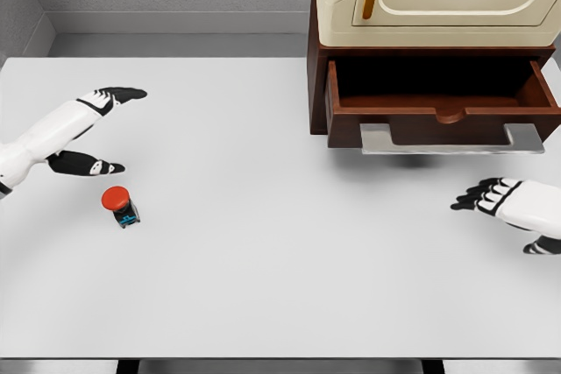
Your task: Put the switch into the drawer with left arm, and close the drawer with right arm
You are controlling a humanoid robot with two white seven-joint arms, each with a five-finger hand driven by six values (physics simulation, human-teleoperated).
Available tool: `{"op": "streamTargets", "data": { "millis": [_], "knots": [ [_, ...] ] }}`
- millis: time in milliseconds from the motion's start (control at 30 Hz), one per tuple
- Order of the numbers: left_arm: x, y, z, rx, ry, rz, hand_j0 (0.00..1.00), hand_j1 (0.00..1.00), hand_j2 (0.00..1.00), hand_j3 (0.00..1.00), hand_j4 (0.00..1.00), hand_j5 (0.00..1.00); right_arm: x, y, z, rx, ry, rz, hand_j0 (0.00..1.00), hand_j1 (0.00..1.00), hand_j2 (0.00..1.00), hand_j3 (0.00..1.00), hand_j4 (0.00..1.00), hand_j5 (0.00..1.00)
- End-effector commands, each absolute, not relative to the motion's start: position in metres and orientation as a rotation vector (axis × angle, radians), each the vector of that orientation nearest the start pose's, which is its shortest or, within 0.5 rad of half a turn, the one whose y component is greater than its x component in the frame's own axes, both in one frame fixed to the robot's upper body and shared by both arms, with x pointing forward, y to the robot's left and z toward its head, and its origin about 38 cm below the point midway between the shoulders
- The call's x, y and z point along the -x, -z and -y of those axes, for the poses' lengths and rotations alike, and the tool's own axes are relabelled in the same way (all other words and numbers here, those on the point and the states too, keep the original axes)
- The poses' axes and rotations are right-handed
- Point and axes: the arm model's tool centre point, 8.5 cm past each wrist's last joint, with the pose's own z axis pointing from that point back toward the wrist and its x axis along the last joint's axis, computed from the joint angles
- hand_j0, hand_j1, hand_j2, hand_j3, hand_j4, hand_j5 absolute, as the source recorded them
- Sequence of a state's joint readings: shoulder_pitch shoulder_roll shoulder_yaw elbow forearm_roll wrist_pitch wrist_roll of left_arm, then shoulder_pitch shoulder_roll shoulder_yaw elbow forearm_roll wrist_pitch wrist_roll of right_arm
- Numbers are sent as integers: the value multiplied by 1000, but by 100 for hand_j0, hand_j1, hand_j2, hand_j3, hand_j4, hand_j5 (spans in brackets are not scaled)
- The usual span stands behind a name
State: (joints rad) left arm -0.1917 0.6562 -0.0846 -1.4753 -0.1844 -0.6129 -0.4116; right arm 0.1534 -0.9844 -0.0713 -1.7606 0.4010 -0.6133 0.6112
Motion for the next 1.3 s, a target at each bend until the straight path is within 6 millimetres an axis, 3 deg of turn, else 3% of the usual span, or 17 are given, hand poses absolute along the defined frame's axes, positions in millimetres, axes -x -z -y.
{"op": "streamTargets", "data": {
  "millis": [0,133,200,233,267,333,400,533,600,733,900,933,1033,1267],
  "knots": [
    [-387,-185,-361,-330,1372,1784,100,100,100,100,100,100,-303,-187,400,409,-2021,1179,100,100,100,100,100,100],
    [-388,-187,-361,-337,1332,1813,100,100,100,100,100,100,-303,-186,400,409,-2018,1179,100,100,100,100,100,100],
    [-385,-188,-371,-300,1267,1830,100,100,100,100,100,100,-303,-187,401,413,-2018,1178,98,98,98,98,98,98],
    [-383,-191,-379,-259,1201,1853,100,100,100,100,100,100,-304,-189,403,421,-2017,1177,78,78,78,78,78,78],
    [-378,-191,-388,-237,1174,1847,100,100,100,100,100,100,-304,-191,404,428,-2018,1176,67,67,67,67,67,67],
    [-367,-185,-399,-145,1060,1859,100,100,100,100,100,100,-304,-198,410,445,-2032,1149,57,57,57,57,57,57],
    [-360,-180,-403,-103,1005,1859,100,100,100,100,100,100,-305,-206,415,456,-1987,1189,65,65,65,65,65,65],
    [-351,-174,-411,-58,957,1838,100,100,100,100,100,100,-297,-221,429,431,-1848,1295,65,65,65,65,65,65],
    [-338,-154,-408,-11,940,1791,100,100,100,100,100,100,-293,-219,427,381,-1808,1328,65,65,65,65,65,65],
    [-324,-132,-402,47,920,1741,100,100,100,100,100,100,-288,-217,430,373,-1796,1325,65,65,65,65,65,65],
    [-320,-109,-383,116,877,1729,100,100,100,100,100,100,-286,-217,430,347,-1781,1333,66,66,66,66,66,66],
    [-319,-106,-381,120,865,1728,100,100,100,100,100,100,-287,-225,435,380,-1773,1341,67,67,67,67,67,67],
    [-319,-83,-381,128,816,1688,100,100,100,100,100,100,-286,-229,435,366,-1751,1365,67,67,67,67,67,67],
    [-323,-66,-394,97,769,1645,100,100,100,100,100,100,-288,-244,438,371,-1733,1402,67,67,67,67,67,67]
  ]
}}
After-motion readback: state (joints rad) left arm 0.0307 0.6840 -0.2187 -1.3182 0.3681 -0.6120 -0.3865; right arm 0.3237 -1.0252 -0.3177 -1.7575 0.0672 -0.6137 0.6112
